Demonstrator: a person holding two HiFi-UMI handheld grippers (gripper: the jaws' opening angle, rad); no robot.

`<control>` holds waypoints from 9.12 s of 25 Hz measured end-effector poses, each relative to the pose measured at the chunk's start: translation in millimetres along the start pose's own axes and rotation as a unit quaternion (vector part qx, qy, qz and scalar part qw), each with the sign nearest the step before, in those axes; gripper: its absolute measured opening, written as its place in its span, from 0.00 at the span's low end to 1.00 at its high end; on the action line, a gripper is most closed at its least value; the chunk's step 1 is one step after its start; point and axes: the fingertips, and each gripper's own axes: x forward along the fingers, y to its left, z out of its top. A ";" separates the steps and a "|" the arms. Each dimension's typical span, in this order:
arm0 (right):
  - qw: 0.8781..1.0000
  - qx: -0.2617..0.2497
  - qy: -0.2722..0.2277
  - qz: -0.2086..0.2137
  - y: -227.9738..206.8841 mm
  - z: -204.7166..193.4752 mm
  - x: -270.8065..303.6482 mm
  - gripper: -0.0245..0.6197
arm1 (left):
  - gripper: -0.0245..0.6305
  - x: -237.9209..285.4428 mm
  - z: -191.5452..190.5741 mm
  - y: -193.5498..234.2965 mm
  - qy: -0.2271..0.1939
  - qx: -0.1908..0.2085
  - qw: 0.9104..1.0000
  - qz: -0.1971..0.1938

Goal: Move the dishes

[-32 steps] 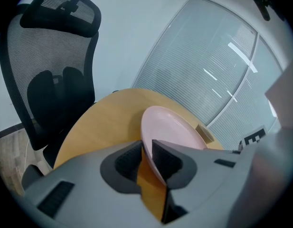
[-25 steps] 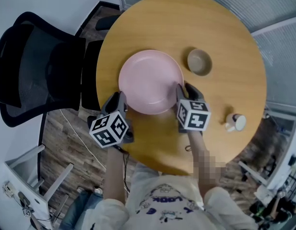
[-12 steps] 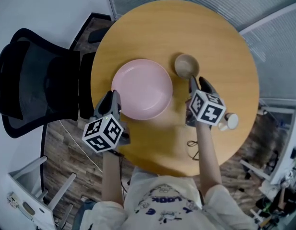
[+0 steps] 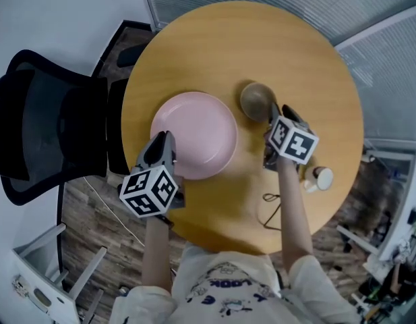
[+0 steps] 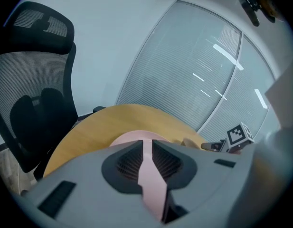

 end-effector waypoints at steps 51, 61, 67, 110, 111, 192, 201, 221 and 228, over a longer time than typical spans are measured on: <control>0.987 0.014 0.066 0.146 137.6 32.5 88.4 0.06 | 0.12 -4.2 -17.9 25.3 0.006 -0.038 0.999 -0.002; 0.986 0.018 0.068 0.150 140.0 27.5 92.7 0.06 | 0.12 -4.9 -16.5 25.6 0.004 -0.035 0.999 -0.004; 0.990 0.033 0.041 0.129 126.0 34.4 80.6 0.06 | 0.12 -6.6 -6.4 23.0 -0.004 -0.026 1.000 -0.011; 0.971 0.113 -0.124 -0.169 -145.9 -142.7 -218.3 0.28 | 0.12 -34.0 -139.1 -258.6 0.113 0.168 0.954 -0.223; 0.972 0.114 -0.121 -0.165 -144.5 -146.0 -217.3 0.29 | 0.12 -35.0 -143.3 -259.7 0.116 0.170 0.953 -0.222; 0.973 -0.087 -0.181 0.116 73.0 -150.1 -214.1 0.12 | 0.12 -138.7 -158.9 -120.8 0.020 0.049 0.997 -0.062; 0.968 -0.104 -0.165 0.156 129.1 -175.6 -206.2 0.12 | 0.12 -159.5 -160.2 -76.6 0.005 0.022 0.999 -0.028; 0.967 -0.120 -0.178 0.134 156.2 -206.6 -193.0 0.12 | 0.12 -163.1 -181.2 -46.8 0.012 -0.004 1.000 -0.008; 0.969 -0.130 -0.165 0.129 156.5 -220.0 -188.1 0.13 | 0.12 -162.2 -182.6 -44.4 0.012 -0.001 1.000 -0.007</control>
